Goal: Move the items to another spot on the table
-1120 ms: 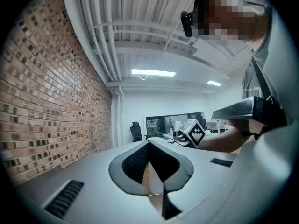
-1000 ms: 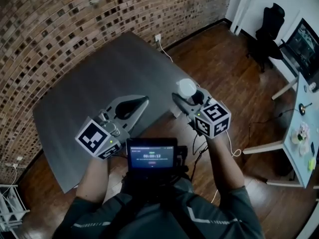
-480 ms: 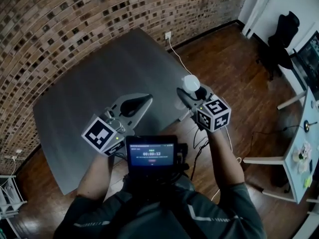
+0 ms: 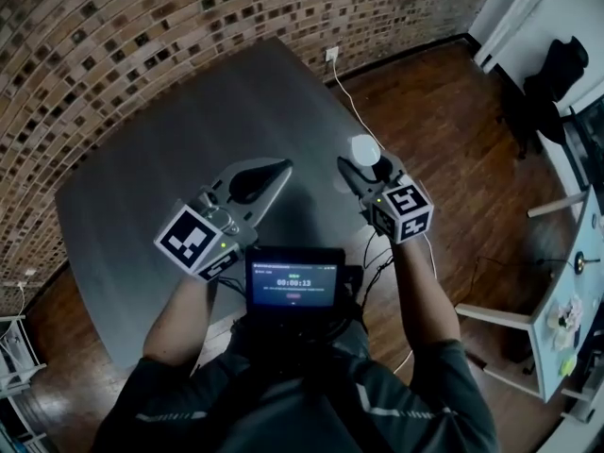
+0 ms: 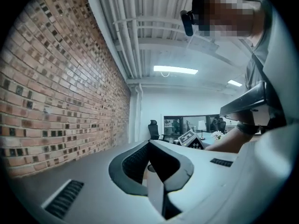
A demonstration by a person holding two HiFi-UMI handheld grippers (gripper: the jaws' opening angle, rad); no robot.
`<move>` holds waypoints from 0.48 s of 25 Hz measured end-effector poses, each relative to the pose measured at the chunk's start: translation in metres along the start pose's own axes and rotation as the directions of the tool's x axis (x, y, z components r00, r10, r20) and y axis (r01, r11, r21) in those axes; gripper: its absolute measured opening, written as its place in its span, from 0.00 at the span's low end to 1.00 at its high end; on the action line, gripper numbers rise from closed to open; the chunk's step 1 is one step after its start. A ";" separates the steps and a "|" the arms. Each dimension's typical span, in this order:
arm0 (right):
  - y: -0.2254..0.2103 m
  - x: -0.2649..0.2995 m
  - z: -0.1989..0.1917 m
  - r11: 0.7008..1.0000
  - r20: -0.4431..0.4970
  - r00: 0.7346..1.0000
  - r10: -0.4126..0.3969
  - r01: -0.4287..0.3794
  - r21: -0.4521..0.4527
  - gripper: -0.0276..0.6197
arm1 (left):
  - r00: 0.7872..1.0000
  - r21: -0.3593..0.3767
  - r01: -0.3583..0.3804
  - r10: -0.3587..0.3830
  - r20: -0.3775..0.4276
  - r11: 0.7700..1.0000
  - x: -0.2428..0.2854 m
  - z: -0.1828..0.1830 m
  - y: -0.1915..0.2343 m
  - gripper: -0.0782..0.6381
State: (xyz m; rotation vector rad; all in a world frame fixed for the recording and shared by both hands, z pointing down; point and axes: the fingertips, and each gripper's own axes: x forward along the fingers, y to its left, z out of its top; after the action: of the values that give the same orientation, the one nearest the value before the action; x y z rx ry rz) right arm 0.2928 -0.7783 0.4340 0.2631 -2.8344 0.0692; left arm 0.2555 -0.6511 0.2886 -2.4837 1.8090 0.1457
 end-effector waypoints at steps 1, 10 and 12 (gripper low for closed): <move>-0.002 0.007 -0.004 1.000 0.000 1.000 0.012 -0.012 -0.006 0.38 | 1.000 -0.013 -0.012 0.012 -0.006 1.000 0.003 -0.005 0.008 0.11; -0.015 0.061 -0.030 0.989 -0.004 0.992 0.128 -0.128 -0.075 0.38 | 0.996 -0.032 -0.084 0.084 -0.017 0.996 0.026 -0.035 0.051 0.11; -0.020 0.072 -0.037 0.983 -0.019 0.988 0.152 -0.153 -0.097 0.38 | 0.994 -0.031 -0.106 0.106 -0.019 0.994 0.030 -0.042 0.063 0.11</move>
State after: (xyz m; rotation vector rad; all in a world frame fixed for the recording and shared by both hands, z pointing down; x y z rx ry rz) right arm 0.2394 -0.8078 0.4909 0.0238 -2.8316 -0.0369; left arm 0.2064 -0.7036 0.3270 -2.4173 1.9617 0.1609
